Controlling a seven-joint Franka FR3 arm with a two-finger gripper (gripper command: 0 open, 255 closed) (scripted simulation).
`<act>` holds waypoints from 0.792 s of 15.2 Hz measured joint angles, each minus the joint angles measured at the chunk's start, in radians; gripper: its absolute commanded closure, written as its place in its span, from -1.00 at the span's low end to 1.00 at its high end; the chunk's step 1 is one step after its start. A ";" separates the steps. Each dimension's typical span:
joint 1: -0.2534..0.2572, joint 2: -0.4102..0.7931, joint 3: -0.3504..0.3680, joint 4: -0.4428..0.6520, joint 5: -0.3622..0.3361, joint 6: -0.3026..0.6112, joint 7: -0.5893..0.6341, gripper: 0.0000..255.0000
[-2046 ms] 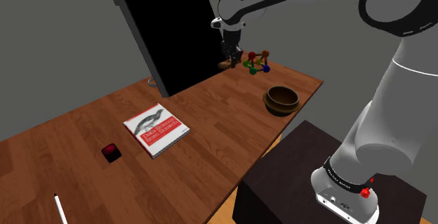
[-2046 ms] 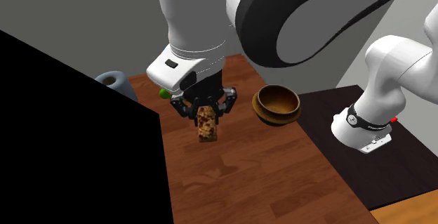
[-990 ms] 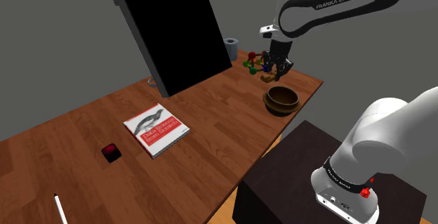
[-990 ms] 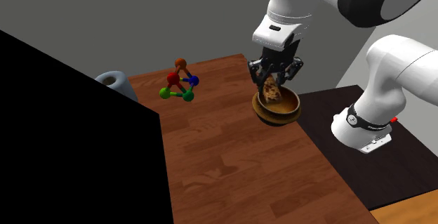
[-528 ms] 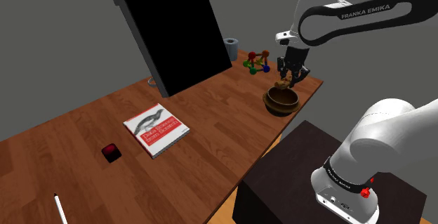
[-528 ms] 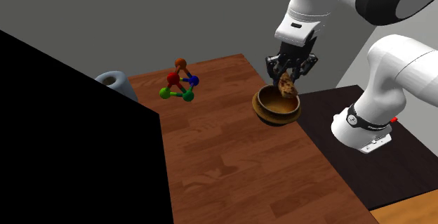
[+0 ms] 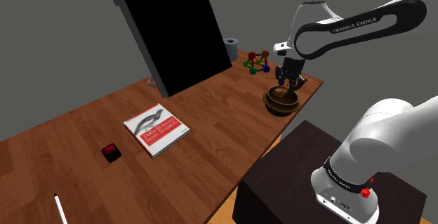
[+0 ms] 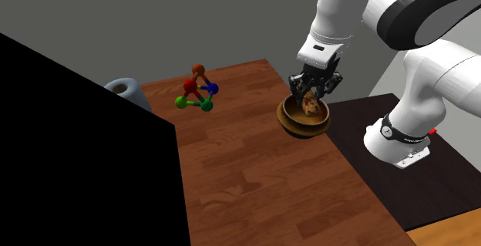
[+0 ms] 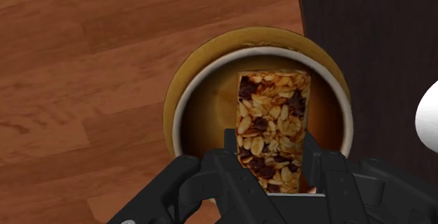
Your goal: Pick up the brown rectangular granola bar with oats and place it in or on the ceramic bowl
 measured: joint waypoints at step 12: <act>0.001 0.027 -0.007 -0.027 -0.003 0.055 0.002 -1.00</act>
